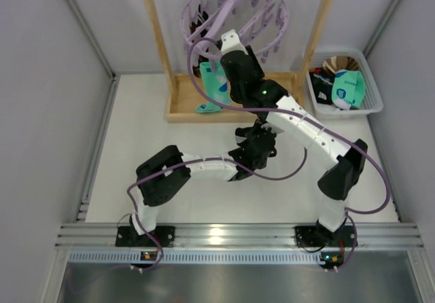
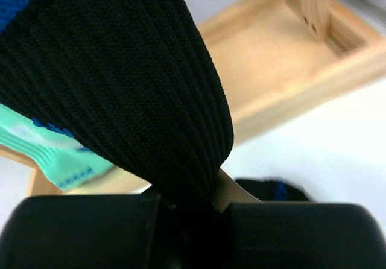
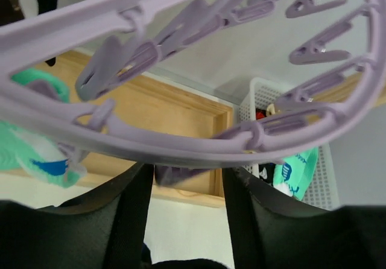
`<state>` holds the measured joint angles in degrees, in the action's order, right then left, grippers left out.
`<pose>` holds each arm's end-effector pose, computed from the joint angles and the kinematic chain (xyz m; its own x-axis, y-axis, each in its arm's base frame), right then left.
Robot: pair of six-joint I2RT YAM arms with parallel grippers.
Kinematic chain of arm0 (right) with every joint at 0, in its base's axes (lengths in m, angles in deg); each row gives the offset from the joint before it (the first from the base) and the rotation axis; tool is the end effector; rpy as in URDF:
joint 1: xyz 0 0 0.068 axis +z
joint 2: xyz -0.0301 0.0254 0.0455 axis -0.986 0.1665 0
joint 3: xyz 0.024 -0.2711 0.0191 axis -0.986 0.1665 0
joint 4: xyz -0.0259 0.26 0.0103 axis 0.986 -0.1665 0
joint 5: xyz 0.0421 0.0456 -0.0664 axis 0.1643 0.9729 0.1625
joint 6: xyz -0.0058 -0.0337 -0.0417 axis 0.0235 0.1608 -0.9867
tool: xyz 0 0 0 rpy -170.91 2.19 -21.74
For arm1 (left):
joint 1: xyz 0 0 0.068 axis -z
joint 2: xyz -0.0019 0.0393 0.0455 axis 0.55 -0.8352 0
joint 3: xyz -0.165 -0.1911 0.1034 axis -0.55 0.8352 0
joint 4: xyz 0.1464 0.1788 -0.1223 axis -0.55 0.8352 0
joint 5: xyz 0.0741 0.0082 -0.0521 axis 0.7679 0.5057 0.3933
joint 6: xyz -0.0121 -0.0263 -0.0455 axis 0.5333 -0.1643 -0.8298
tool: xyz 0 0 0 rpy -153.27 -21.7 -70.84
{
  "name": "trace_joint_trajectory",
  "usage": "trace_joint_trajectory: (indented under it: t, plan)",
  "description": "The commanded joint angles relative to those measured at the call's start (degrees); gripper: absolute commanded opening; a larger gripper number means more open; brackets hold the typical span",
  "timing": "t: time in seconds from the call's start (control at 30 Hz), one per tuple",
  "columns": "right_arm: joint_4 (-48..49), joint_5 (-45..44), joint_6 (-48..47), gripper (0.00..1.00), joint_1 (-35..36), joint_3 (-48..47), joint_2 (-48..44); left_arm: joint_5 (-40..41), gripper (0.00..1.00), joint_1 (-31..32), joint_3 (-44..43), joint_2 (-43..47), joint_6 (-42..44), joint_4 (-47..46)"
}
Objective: Remove the socks clipped to the hanger
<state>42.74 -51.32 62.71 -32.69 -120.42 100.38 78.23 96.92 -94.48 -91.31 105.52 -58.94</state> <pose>0.2971 0.2856 0.4356 -0.2082 -0.4696 -0.8580 -0.0206 0.8791 -0.4762 0.2263 -0.3914 0.2363 0.0276 0.3920 -0.9196 0.1905 0.9010 0.3898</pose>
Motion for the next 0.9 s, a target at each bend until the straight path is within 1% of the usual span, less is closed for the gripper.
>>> trace_joint_trajectory:
  t: [0.0, 0.03, 0.07, 0.1, 0.13, 0.17, 0.2, 0.23, 0.27, 0.3, 0.37, 0.4, 0.43, 0.5, 0.53, 0.6, 0.63, 0.67, 0.7, 0.73, 0.77, 0.8, 0.83, 0.87]
  plan:
    - [-6.4, 10.5, 6.3, 0.48, -0.1, -0.5, -4.1, -7.4, 0.0, 0.3, 5.9, 10.0, -11.0, 4.4]
    - [-7.1, 12.3, 8.1, 0.53, -0.3, -0.3, -4.8, -8.8, 0.0, 0.2, 9.0, 13.4, -12.5, 5.8]
    - [-8.0, 13.9, 8.9, 0.56, -0.4, 0.6, -6.4, -10.1, 0.0, 0.3, 10.5, 15.2, -15.2, 6.8]
    - [-8.4, 17.3, 9.6, 0.59, -0.3, 1.1, -7.4, -12.8, 0.0, 0.3, 13.2, 18.4, -16.5, 7.4]
    - [-8.7, 19.1, 11.0, 0.65, -0.4, 1.7, -8.5, -13.9, 0.0, 0.3, 14.6, 20.1, -17.5, 7.8]
    - [-9.0, 20.8, 11.6, 0.68, -0.5, 2.7, -10.6, -15.0, 0.0, 0.2, 15.9, 21.7, -18.9, 9.0]
    - [-9.3, 24.0, 12.1, 0.69, -0.7, 3.5, -12.0, -17.1, 0.0, 0.1, 18.3, 24.9, -20.7, 9.4]
    - [-9.3, 25.3, 13.2, 0.71, -1.0, 5.5, -14.8, -17.8, 0.0, 0.0, 19.3, 26.5, -21.6, 10.1]
    - [-9.3, 27.8, 13.6, 0.72, -1.1, 6.6, -16.3, -18.6, 0.0, -0.4, 20.2, 28.0, -24.0, 12.3]
    - [-9.1, 29.1, 14.1, 0.73, -1.3, 7.9, -17.9, -21.3, 0.0, -0.7, 21.7, 30.8, -25.3, 13.4]
    - [-8.6, 31.8, 14.6, 0.74, -2.6, 12.4, -23.2, -23.6, 0.0, -1.6, 23.1, 33.4, -29.1, 15.5]
    - [-8.3, 34.3, 16.7, 0.75, -3.2, 14.1, -25.1, -24.9, 0.0, -2.7, 24.4, 35.8, -30.4, 17.9]
    - [-7.0, 35.2, 17.7, 0.76, -4.6, 18.0, -29.3, -27.3, 0.0, -3.3, 25.1, 37.0, -31.5, 18.8]
    - [-5.6, 38.3, 18.8, 0.77, -6.3, 22.1, -33.3, -29.3, 0.0, -5.4, 26.7, 40.3, -34.7, 21.9]
    - [-4.8, 39.8, 19.8, 0.78, -8.5, 26.1, -37.0, -31.1, 0.0, -6.1, 26.8, 41.4, -35.9, 23.5]
    - [-4.0, 45.3, 20.8, 0.78, -10.9, 30.3, -40.3, -33.5, 0.0, -9.0, 26.9, 44.6, -39.8, 27.8]
    - [-3.4, 47.7, 21.4, 0.8, -13.3, 34.8, -43.2, -35.1, 0.0, -10.1, 26.9, 45.7, -40.9, 28.6]
    - [-1.7, 54.8, 21.4, 0.81, -14.4, 37.3, -44.5, -38.0, 0.0, -12.1, 26.9, 46.8, -42.8, 29.3]
    - [0.3, 59.2, 20.5, 0.82, -15.1, 39.9, -45.9, -39.1, 0.0, -13.2, 26.9, 48.7, -43.6, 30.0]
    - [2.5, 64.2, 20.0, 0.87, -15.8, 45.5, -48.3, -39.9, 0.0, -13.8, 26.7, 49.6, -44.3, 31.4]
    - [7.7, 74.7, 19.8, 0.87, -15.7, 48.3, -49.0, -40.3, 0.0, -14.9, 26.1, 51.2, -45.6, 32.3]
    - [10.4, 79.9, 21.3, 0.88, -15.8, 50.6, -49.4, -40.3, 0.0, -15.3, 25.5, 51.8, -46.0, 33.1]
    - [13.2, 84.6, 22.8, 0.88, -15.7, 54.9, -49.2, -40.3, 0.0, -15.4, 25.0, 52.2, -46.5, 34.5]
    - [19.4, 90.7, 24.3, 0.88, -15.6, 56.7, -48.7, -40.5, 0.0, -15.6, 24.1, 53.0, -47.5, 34.6]
